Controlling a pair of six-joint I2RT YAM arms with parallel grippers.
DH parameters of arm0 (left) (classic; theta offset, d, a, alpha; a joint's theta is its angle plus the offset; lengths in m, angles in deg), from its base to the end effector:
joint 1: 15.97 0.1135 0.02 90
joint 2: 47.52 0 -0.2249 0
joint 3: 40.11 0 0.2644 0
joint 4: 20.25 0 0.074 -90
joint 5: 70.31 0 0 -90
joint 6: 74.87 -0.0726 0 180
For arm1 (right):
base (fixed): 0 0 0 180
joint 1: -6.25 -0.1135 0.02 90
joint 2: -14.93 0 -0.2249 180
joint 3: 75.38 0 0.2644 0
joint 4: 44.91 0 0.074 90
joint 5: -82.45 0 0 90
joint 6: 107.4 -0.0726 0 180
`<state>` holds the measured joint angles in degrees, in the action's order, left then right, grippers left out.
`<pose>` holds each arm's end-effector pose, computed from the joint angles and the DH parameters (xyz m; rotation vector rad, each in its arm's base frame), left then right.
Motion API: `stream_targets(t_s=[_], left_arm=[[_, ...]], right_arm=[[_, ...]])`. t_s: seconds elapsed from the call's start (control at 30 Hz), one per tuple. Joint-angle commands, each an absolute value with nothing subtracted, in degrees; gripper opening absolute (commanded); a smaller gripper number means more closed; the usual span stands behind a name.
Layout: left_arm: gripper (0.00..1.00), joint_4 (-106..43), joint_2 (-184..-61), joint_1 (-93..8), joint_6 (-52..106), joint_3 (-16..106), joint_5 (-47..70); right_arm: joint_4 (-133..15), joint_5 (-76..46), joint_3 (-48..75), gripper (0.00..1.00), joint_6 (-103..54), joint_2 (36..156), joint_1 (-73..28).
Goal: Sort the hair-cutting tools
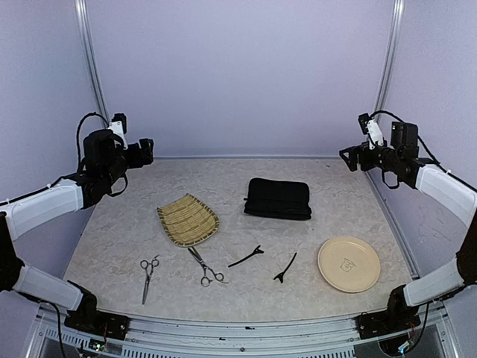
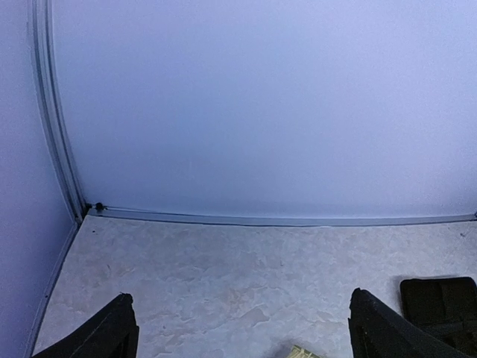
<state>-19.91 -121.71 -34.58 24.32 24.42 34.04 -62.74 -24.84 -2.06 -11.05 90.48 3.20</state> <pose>0.3486 -0.0984 0.2622 -0.0420 1.7299 -0.1408 0.3610 0.0408 0.2718 -0.3574 1.8787 0.2507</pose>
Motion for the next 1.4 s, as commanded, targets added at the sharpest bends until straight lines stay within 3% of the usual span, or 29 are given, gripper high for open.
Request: stream_targets(t_s=[0.0,0.1,0.27,0.37,0.5,0.7,0.77,1.0,1.37], left_arm=[[0.9,-19.14,-121.83,-35.42,22.99,26.38,24.32],[0.84,-21.97,-123.28,-38.69,20.55,27.83,22.06],[0.61,-28.62,-126.98,-45.8,15.84,31.32,11.18],[0.54,-33.83,-130.93,-51.78,14.95,34.45,7.68],[0.57,-36.38,-135.4,-60.44,14.47,34.78,8.29],[0.59,-34.4,-142.9,-68.41,21.82,32.99,4.21],[0.58,-34.25,-145.3,-70.25,22.25,32.94,3.51],[0.65,-27.74,-149.81,-71.61,25.37,27.97,3.98],[0.63,-24.35,-148.34,-71.69,28.07,23.56,4.17]], right_arm=[[-61.42,-27.53,-2.63,1.0,-8.65,91.98,4.42],[-64.37,-36.73,-3.06,1.0,-2.3,92.73,4.74],[-72.52,-43.73,-2.44,0.83,8.11,93.58,1.68],[-78.02,-42.05,-2.56,0.75,16.21,93.81,-3.15],[-84.68,-42.94,-2.82,0.65,24.5,95.01,-9.1],[-86.57,-42.61,-3.9,0.63,30.3,96.99,-14.98],[-87.28,-41.11,-3.41,0.59,32.72,99.22,-16.86],[-86.54,-35.68,0.05,0.49,37.79,106.59,-21.35],[-86.29,-33.85,10.8,0.41,37.72,121.06,-21.35]])
